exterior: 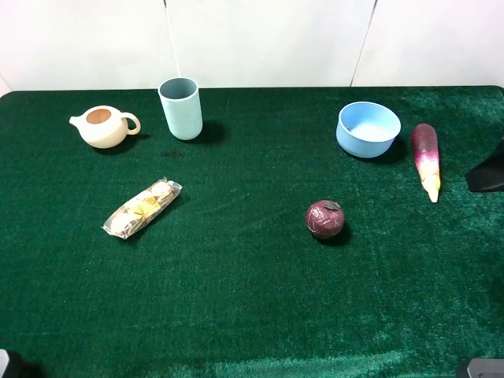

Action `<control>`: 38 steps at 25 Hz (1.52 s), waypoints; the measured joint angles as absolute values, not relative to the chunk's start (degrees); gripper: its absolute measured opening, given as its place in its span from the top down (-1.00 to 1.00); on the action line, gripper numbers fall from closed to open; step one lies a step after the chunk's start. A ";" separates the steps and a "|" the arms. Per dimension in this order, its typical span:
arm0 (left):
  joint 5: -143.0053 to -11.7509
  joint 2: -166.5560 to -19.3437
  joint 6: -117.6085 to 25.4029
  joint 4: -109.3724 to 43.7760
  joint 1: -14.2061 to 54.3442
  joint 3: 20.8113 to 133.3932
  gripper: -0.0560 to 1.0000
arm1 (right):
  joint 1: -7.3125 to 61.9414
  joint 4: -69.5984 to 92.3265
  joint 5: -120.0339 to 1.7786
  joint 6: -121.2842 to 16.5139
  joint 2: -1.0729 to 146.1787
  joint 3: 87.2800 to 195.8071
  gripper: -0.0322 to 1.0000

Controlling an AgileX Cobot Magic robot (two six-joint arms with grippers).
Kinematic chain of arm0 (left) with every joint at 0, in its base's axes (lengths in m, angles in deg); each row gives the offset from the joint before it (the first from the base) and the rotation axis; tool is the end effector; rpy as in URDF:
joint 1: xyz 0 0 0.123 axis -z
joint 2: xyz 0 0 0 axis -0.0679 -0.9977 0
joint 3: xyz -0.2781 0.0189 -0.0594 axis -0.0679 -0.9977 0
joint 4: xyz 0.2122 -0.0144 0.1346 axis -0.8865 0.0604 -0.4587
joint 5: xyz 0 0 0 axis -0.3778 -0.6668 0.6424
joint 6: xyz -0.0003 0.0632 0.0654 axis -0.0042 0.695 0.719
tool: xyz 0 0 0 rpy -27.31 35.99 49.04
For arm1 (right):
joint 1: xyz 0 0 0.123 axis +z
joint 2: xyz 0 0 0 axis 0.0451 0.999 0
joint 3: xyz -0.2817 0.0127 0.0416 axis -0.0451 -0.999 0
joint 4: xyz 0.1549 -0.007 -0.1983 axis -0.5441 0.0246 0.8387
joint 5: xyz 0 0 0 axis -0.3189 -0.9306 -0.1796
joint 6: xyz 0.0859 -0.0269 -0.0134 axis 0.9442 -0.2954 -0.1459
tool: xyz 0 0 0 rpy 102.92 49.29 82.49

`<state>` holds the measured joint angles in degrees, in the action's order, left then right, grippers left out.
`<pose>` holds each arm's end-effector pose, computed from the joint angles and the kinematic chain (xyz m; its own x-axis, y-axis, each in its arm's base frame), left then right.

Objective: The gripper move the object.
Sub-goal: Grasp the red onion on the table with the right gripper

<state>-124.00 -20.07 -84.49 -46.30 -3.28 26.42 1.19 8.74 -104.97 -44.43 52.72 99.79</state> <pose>0.0013 0.0000 0.2937 -0.2899 -0.0723 -0.9543 -0.0112 0.9973 -0.0721 0.1520 0.0099 0.2698 -0.8853 -0.1302 -0.4464 -0.1783 0.9817 0.0673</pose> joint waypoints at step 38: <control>-124.00 -20.07 -84.49 -46.30 -3.28 26.42 -0.70 | 37.06 17.06 -69.77 -41.48 91.68 99.94 -0.41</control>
<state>-124.00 -20.07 -84.49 -46.30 -3.28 26.42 37.06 17.06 -69.77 -41.48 91.68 99.94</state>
